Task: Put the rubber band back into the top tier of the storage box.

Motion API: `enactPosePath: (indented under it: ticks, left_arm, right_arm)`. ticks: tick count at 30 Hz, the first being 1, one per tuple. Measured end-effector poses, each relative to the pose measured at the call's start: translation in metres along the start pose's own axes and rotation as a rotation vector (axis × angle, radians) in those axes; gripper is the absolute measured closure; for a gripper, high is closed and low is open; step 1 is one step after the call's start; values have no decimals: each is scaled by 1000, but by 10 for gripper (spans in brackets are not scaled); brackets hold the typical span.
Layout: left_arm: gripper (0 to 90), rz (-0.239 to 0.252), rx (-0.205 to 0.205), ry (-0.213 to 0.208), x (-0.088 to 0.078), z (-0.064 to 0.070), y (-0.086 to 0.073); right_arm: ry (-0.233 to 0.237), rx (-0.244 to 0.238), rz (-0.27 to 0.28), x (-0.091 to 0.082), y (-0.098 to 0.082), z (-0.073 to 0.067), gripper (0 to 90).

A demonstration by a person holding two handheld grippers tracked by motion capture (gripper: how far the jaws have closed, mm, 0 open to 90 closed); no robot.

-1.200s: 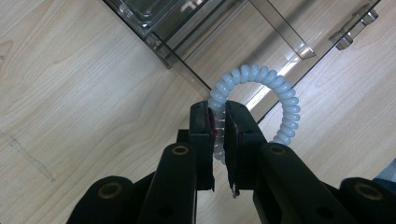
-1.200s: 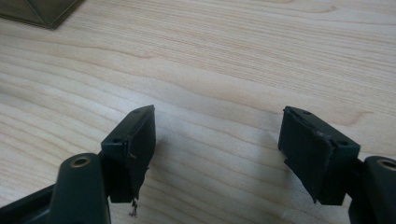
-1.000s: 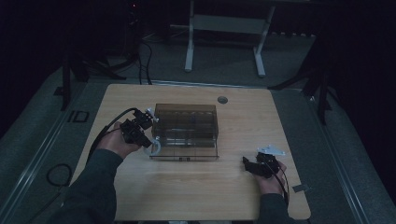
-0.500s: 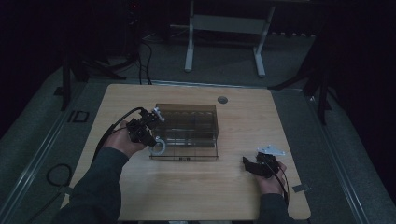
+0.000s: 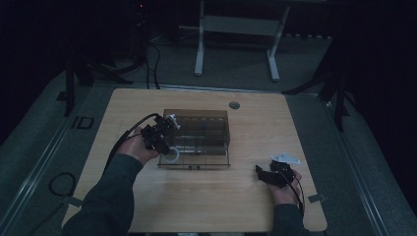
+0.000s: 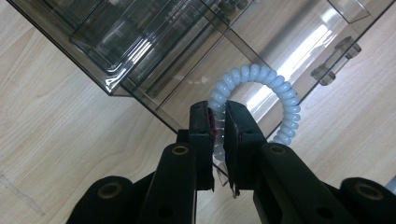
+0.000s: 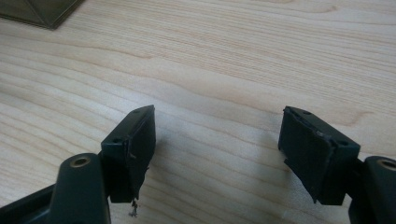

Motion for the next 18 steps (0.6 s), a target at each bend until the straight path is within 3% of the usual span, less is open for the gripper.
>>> enactPosePath:
  ticks: [18]
  left_arm:
    - [814,-18,-13,2,15,-7,1]
  right_arm:
    - [1,0,-1,0,0,0,273]
Point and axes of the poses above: each handheld gripper's, and its own axes: x roughly forward along the jaws, y roughly out of its top, z roughly to its right, the point moved 3 cm from there along x, roughly forward along the jaws, and after that the axes turned 1 degree about -x, right-handed, at the moved point
